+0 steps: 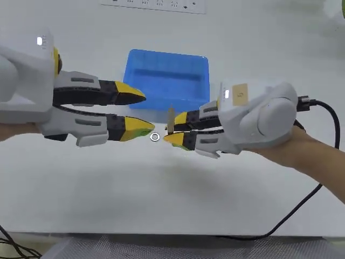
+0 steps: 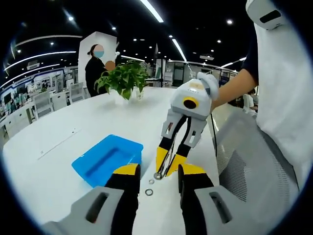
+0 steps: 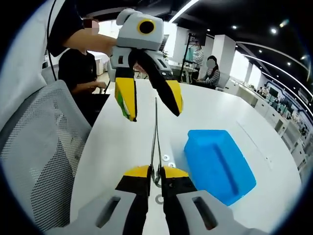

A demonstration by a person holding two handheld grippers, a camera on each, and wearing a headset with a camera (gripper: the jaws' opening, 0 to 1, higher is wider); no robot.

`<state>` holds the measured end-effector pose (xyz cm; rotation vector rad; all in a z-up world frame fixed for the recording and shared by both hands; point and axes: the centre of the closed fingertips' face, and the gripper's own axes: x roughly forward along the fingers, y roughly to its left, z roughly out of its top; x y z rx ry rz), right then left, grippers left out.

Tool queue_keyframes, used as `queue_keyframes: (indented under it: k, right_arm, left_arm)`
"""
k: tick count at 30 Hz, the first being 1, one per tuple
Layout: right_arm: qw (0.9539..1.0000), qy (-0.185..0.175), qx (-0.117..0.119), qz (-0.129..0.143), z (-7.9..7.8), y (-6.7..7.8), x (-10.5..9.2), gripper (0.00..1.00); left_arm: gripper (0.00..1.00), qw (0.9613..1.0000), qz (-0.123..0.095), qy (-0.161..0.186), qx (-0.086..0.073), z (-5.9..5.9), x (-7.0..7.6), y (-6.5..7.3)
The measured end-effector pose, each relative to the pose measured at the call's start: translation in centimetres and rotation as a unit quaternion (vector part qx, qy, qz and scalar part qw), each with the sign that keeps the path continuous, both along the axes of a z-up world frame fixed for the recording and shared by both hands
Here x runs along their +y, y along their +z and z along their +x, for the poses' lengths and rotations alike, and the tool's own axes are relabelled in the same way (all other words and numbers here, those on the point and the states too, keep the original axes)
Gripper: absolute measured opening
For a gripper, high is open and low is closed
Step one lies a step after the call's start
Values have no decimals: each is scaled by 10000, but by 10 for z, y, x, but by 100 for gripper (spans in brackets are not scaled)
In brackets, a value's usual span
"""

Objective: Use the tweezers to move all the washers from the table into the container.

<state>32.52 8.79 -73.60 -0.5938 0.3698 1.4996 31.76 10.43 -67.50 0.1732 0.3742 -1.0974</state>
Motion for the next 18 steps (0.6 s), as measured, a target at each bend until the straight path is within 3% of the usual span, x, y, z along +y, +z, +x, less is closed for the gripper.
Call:
queue_keyframes:
  k: [6, 8, 15, 17, 18]
  right_arm:
    - [9999, -51, -149, 69, 10, 19, -3, 9]
    - [9998, -70, -170, 108, 13, 26, -2, 9]
    - [9994, -25, -290, 184, 21, 45, 2, 9]
    - [9993, -16, -303, 223, 25, 49, 4, 9]
    - [9992, -3, -314, 254, 28, 51, 6, 9]
  left_arm:
    - [45, 9999, -121, 115, -11, -5, 4, 3]
    - [50, 9997, -162, 148, 110, -8, 6, 1]
    - [59, 9993, -176, 326, 92, -12, 10, -1]
    - [62, 9983, -292, 450, 231, -11, 12, -3]
    - [64, 9982, -281, 480, 209, -10, 14, -4]
